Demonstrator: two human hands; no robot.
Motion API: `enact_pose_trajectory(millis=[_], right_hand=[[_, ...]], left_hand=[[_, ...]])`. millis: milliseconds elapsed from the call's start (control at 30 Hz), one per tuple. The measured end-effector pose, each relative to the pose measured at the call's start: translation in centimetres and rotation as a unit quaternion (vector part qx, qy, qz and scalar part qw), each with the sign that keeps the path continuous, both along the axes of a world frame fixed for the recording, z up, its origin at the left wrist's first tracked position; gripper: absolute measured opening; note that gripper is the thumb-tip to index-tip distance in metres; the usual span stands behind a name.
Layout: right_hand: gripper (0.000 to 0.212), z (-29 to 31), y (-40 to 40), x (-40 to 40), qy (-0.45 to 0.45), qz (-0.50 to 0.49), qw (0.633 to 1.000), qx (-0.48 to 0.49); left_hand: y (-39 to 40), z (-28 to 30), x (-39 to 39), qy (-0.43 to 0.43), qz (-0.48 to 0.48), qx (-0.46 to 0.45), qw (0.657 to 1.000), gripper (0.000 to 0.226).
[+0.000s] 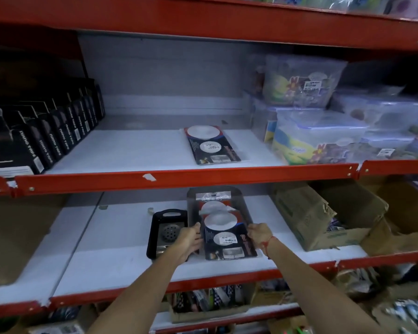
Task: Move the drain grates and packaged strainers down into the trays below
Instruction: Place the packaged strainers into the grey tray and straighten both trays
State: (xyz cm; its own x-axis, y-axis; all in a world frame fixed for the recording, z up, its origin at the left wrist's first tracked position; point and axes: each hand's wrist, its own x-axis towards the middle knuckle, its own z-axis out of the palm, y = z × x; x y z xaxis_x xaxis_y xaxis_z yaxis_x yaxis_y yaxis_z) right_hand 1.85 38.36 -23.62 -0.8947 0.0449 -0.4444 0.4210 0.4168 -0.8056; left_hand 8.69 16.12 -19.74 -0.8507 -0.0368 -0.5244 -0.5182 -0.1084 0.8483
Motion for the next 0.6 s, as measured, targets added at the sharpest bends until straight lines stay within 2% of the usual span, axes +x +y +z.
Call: enact_pose_trajectory(millis=[100, 167, 233, 267, 300, 400, 500, 600], right_hand=[[0.029, -0.4, -0.5, -0.5, 0.041, 0.048, 0.993, 0.104], [0.025, 0.5, -0.6, 0.0, 0.063, 0.098, 0.978, 0.173], [0.026, 3.4, -0.9, 1.4, 0.095, 0.155, 0.96, 0.213], [0.033, 5.0, -1.0, 2.0, 0.113, 0.181, 0.952, 0.219], [0.04, 6.7, -1.1, 2.5, 0.134, 0.206, 0.948, 0.201], [0.04, 12.1, -1.6, 3.9, 0.155, 0.236, 0.958, 0.044], [0.035, 17.0, -2.0, 3.6, 0.203, 0.233, 0.951, -0.018], [0.03, 20.2, -2.8, 2.9, 0.253, 0.214, 0.94, -0.078]], left_hand=[[0.3, 0.0, -0.4, -0.003, -0.06, -0.024, 0.998, 0.037], [-0.2, -0.2, -0.8, 0.004, -0.099, -0.08, 0.992, 0.027], [-0.8, 0.1, -1.3, 0.032, -0.137, -0.14, 0.98, 0.035], [-1.0, 0.8, -1.3, 0.046, -0.152, -0.154, 0.975, 0.037], [-1.3, 1.8, -1.2, 0.061, -0.164, -0.159, 0.972, 0.037], [-2.0, 5.7, -0.8, 0.118, -0.202, -0.153, 0.96, 0.032], [-2.5, 10.0, -0.9, 0.183, -0.226, -0.123, 0.949, 0.029], [-2.4, 13.4, -1.6, 0.241, -0.2, -0.072, 0.947, 0.028]])
